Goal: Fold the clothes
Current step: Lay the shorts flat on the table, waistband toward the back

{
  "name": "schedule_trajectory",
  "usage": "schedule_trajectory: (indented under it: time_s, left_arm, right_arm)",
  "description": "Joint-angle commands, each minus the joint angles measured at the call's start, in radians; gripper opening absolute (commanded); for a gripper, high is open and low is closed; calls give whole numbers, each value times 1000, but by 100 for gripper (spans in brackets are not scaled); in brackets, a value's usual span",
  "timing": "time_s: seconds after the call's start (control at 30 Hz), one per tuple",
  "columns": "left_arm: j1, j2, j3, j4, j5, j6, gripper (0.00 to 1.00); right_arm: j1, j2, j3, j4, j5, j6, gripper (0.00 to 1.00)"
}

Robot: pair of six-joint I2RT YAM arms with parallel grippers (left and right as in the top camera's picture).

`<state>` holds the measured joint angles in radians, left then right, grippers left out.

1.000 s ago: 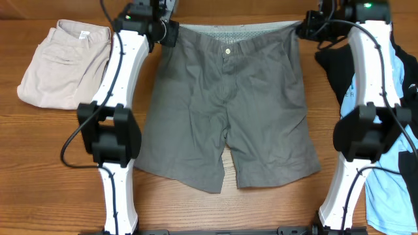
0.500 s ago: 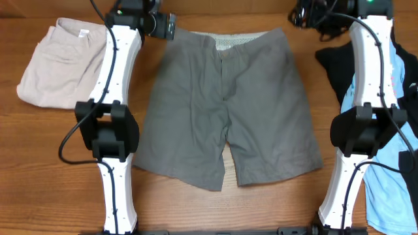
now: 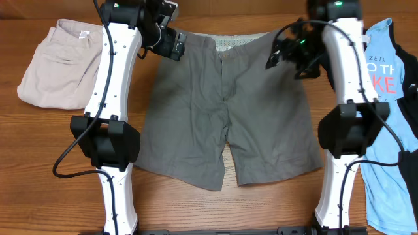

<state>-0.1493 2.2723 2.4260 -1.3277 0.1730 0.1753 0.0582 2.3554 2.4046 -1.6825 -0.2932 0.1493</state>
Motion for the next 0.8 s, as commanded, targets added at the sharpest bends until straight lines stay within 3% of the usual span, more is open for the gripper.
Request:
schedule_trajectory:
  time_s: [0.0,0.33,0.77]
  left_arm:
    - [3,-2,-5,-22,-7,18,100]
    - [-1,-2,-5,-5,-49,4,100]
    - [-35,-1,-5,77,-50,12,100]
  right_arm:
    - [21,-28,-97,11,155,143,100]
    - [38,-28,-386,200,121,222,100]
    - [18,-23,-669,653,117,222,98]
